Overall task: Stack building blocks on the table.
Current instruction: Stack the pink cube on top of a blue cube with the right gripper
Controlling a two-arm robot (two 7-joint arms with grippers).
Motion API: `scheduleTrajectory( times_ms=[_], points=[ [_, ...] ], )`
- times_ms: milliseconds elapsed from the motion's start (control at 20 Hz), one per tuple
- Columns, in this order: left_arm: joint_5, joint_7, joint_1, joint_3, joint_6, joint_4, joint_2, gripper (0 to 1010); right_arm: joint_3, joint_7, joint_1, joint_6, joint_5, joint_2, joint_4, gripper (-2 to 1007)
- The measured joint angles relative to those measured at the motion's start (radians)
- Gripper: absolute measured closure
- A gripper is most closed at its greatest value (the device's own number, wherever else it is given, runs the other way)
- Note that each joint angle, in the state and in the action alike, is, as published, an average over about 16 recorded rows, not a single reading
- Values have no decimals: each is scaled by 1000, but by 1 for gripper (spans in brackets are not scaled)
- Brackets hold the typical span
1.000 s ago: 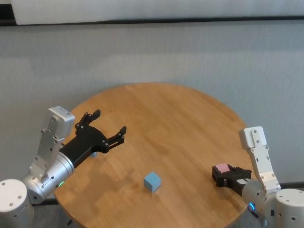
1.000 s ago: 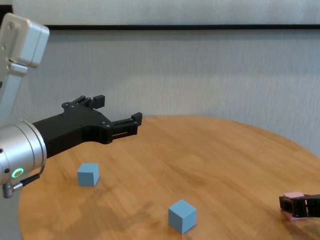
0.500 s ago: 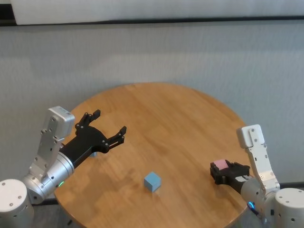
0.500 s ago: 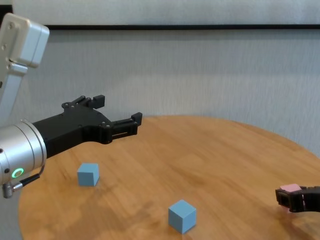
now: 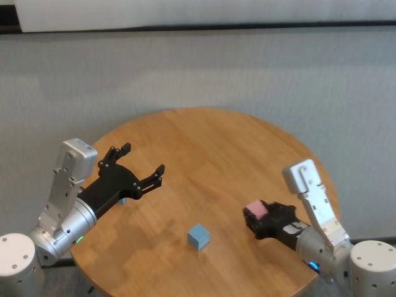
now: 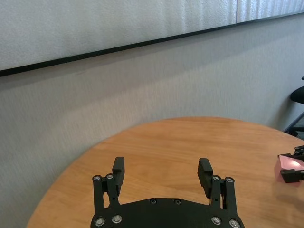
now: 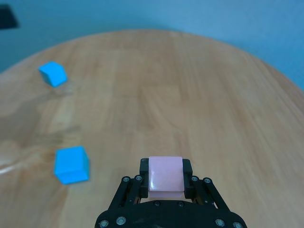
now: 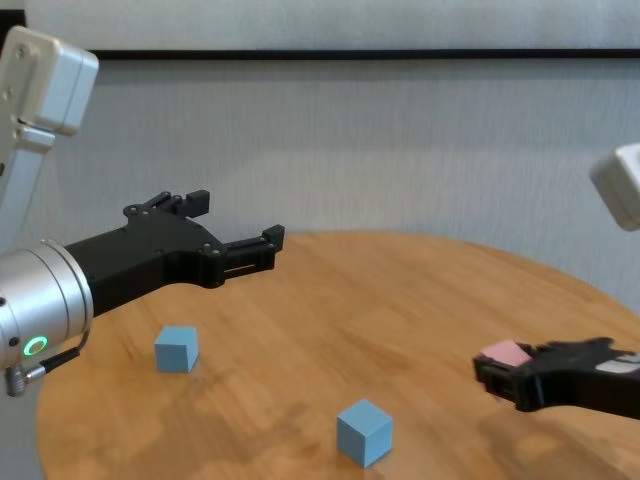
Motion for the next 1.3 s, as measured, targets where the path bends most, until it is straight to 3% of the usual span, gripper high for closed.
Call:
scheduleTrajectory(
  times_ms=[300,600,900,1300],
  points=[
    [0,0,0,0,0,0,0,8,-36,120,28,-73,-4,13,16,641],
    [0,0,0,0,0,0,0,8,-56,201,46,-120,1,11,33,641],
    [0,0,0,0,0,0,0,8,-75,253,60,-143,7,4,51,641],
    [0,0,0,0,0,0,0,9,-113,287,82,-145,-2,1,68,641]
  ],
)
